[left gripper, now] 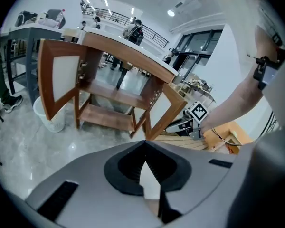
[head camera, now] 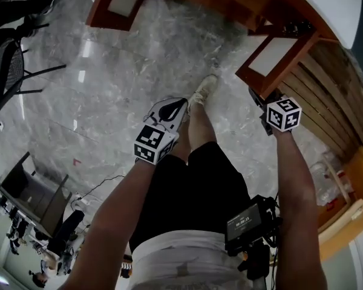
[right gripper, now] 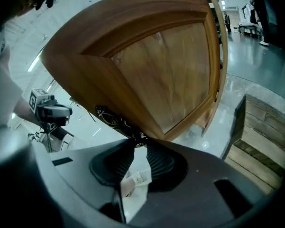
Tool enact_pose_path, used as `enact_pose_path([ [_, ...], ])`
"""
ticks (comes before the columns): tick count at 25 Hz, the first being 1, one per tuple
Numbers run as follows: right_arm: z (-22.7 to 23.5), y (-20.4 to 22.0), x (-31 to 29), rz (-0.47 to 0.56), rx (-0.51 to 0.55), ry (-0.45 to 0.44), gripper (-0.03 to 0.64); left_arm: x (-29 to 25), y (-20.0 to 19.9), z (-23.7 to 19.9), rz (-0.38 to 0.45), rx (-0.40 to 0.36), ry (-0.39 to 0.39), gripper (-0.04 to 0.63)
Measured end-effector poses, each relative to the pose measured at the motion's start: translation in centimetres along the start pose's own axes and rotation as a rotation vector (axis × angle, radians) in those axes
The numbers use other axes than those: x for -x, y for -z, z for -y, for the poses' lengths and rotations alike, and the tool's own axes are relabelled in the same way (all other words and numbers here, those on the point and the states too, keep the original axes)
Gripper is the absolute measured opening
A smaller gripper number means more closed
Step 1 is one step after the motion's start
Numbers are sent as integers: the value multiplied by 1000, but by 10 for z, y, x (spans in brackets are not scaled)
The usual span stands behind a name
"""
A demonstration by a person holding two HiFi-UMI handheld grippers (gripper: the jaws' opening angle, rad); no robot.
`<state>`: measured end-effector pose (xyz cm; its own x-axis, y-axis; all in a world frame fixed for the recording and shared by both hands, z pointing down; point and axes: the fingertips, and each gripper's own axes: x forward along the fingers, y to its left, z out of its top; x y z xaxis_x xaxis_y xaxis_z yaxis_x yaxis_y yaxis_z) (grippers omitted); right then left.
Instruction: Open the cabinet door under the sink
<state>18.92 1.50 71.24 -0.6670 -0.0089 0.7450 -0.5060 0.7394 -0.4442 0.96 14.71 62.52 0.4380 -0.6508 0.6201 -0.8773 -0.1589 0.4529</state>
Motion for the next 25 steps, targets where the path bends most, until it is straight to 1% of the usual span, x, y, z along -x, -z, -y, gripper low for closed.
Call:
enact_pose_path([
  [5, 22, 20, 22, -14, -2, 31, 87, -29, -15, 14, -32, -29, 32, 10],
  [8, 29, 46, 46, -27, -28, 72, 86, -35, -7, 30, -78, -37, 55, 9],
  [10, 30, 63, 58, -35, -50, 95, 83, -31, -1, 31, -107, -46, 68, 10],
  [11, 37, 60, 58, -26, -46, 104, 81, -36, -5, 26, -106, -62, 67, 9],
  [13, 56, 41, 52, 5, -37, 123, 77, -53, -20, 16, -86, -92, 61, 9],
  [14, 57, 37, 50, 14, -48, 130, 77, -56, -23, 17, -87, -101, 63, 9],
  [17, 42, 43, 47, 28, -93, 130, 74, -52, -20, 21, -122, -109, 81, 9],
  [19, 38, 43, 45, 37, -114, 140, 75, -53, -26, 21, -130, -119, 92, 10],
  [22, 35, 46, 45, 40, -157, 176, 75, -51, -36, 23, -142, -132, 104, 9],
  [25, 36, 47, 55, 62, -234, 212, 86, -50, -50, 29, -157, -142, 109, 10],
])
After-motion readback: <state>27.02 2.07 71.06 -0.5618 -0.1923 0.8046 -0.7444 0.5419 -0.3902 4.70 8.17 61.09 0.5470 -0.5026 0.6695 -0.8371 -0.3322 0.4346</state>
